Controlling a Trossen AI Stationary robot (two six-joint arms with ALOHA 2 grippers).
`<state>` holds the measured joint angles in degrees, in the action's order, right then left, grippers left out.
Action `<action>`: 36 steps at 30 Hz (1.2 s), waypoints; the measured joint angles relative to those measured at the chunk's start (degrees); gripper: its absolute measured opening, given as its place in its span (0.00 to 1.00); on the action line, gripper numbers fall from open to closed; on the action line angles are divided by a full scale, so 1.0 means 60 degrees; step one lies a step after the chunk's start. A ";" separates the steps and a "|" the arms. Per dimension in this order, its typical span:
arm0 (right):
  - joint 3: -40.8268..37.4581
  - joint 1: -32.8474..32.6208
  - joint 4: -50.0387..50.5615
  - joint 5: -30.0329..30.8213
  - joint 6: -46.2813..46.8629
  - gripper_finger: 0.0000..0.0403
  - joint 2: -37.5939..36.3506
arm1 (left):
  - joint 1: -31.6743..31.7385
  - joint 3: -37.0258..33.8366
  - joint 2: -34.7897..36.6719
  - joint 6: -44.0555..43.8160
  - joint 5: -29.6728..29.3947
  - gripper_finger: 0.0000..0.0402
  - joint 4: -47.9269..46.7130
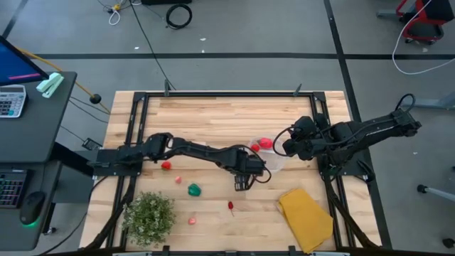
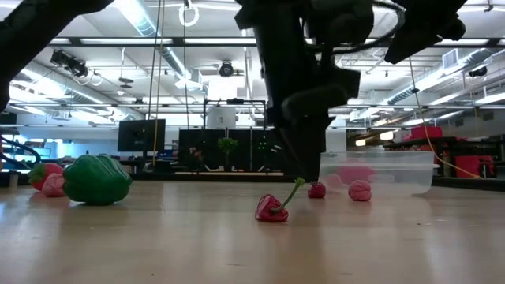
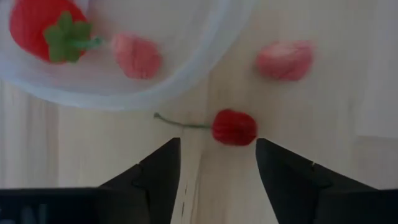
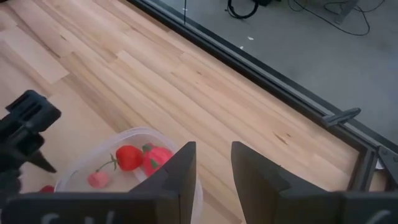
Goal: Pick and placing Produce into tupperware
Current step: Put the red cherry into the transparent container
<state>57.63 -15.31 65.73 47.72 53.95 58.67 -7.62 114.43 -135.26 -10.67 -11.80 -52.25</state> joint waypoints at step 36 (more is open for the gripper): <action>-0.0002 0.0004 0.0086 0.0002 -0.2336 0.27 0.0000 | 0.0000 -0.0973 -0.0005 -0.3356 -0.0137 0.13 0.1905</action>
<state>57.61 -15.29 66.25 47.73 39.94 58.67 -7.62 108.60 -135.29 -30.81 -12.62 -40.82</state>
